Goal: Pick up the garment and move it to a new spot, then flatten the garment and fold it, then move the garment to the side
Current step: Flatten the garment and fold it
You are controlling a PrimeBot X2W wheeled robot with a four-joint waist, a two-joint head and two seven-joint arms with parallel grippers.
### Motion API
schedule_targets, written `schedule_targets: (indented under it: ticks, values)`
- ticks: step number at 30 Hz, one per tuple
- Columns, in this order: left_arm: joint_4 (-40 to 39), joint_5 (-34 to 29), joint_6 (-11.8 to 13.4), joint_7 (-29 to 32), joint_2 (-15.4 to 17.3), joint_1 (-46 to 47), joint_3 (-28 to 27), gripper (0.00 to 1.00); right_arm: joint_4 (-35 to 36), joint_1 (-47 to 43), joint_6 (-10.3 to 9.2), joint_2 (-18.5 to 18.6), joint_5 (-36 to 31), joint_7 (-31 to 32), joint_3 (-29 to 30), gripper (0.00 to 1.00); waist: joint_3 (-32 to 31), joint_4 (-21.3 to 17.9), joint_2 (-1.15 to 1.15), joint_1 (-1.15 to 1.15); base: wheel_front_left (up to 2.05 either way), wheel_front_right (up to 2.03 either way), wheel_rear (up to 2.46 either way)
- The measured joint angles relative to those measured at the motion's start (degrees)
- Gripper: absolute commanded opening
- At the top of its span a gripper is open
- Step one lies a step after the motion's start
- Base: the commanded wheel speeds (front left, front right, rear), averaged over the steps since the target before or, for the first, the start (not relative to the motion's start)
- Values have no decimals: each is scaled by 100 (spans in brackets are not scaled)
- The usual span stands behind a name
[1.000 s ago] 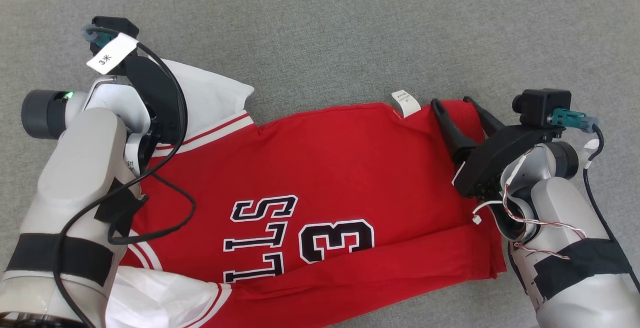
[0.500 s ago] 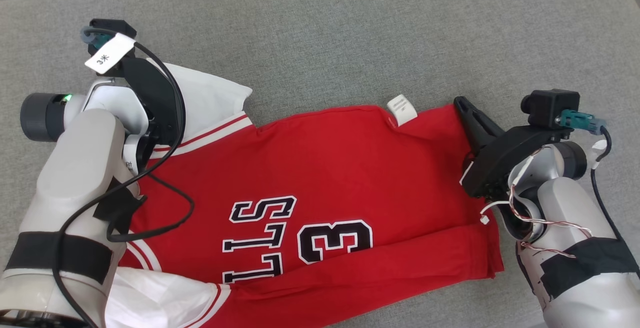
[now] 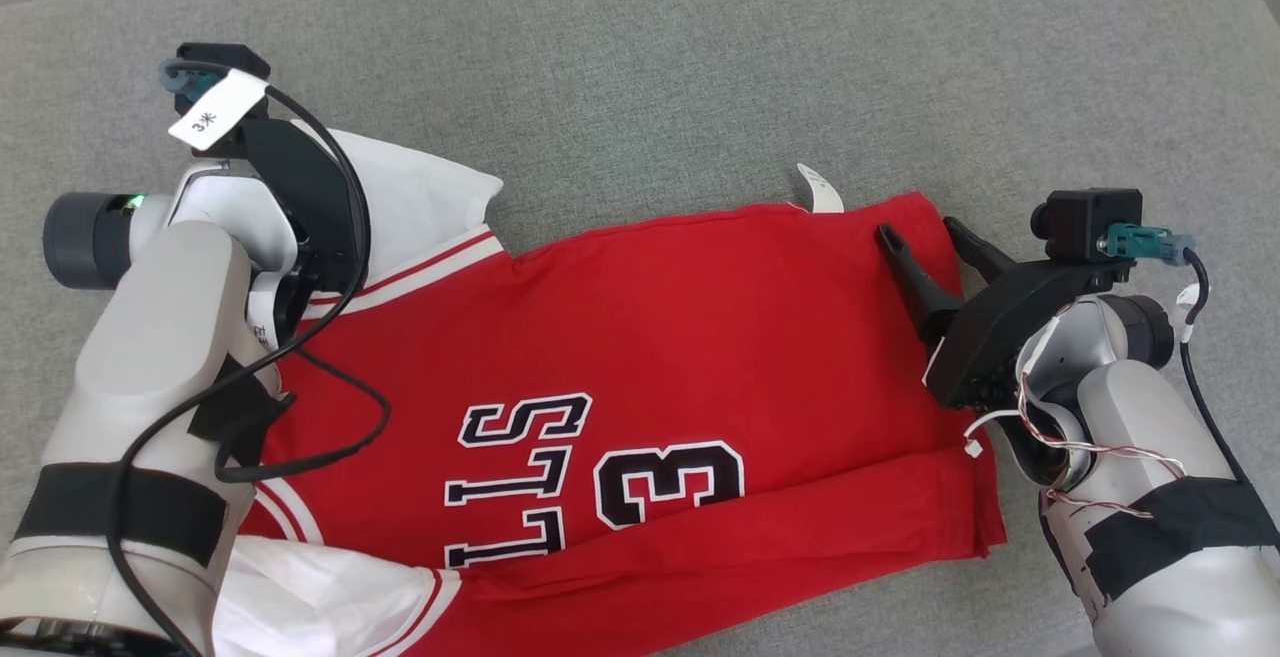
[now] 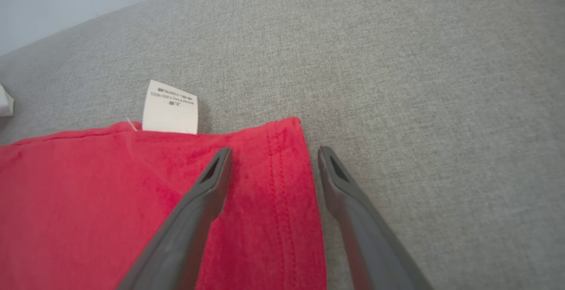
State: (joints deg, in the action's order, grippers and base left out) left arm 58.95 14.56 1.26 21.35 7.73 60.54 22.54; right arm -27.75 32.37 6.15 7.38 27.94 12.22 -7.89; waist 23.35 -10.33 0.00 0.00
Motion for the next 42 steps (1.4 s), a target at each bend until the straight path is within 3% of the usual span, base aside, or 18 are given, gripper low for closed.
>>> schedule_targets:
  ticks: [10, 11, 13, 17, 20, 23, 25, 33, 42]
  values:
    - [109, 2, -41, -23, -64, 101, 14, 0, -172, 306, -118, 149, 18, 246, 79, 100, 29, 69, 0, 0, 0, 0, 0]
    - [118, 2, -73, -23, -67, 108, 15, 0, -178, 328, -119, 160, 10, 247, 85, 94, 35, 76, 0, 0, 0, 0, 0]
    - [129, 10, -76, -36, -79, 119, 16, 0, -182, 349, -166, 169, 10, 298, 91, 53, 49, 91, 0, 0, 0, 0, 0]
    - [165, 10, -78, -41, -104, 208, 22, 0, -227, 346, -166, 167, 10, 401, 76, 38, 90, 120, 0, 0, 0, 0, 0]
    - [181, 11, -85, -41, -113, 230, 24, 0, -240, 347, -166, 159, 11, 450, 58, 36, 112, 140, 0, 0, 0, 0, 0]
    - [237, 16, -127, -62, -120, 281, 24, 0, -237, 362, -168, 162, 12, 494, 63, 25, 131, 159, 0, 0, 0, 0, 0]
    - [267, 18, -127, -68, -120, 318, 26, 0, -238, 395, -182, 162, 12, 494, 62, 0, 138, 166, 0, 0, 0, 0, 0]
    - [300, 37, -119, -218, -136, 331, 15, 0, -227, 469, -310, 167, -42, 380, 91, 0, 157, 176, 0, 0, 0, 0, 0]
    - [260, 52, 240, -765, -86, 354, -134, 0, -248, 514, -470, 142, -92, 55, 177, 0, 141, 188, 0, 0, 0, 0, 0]
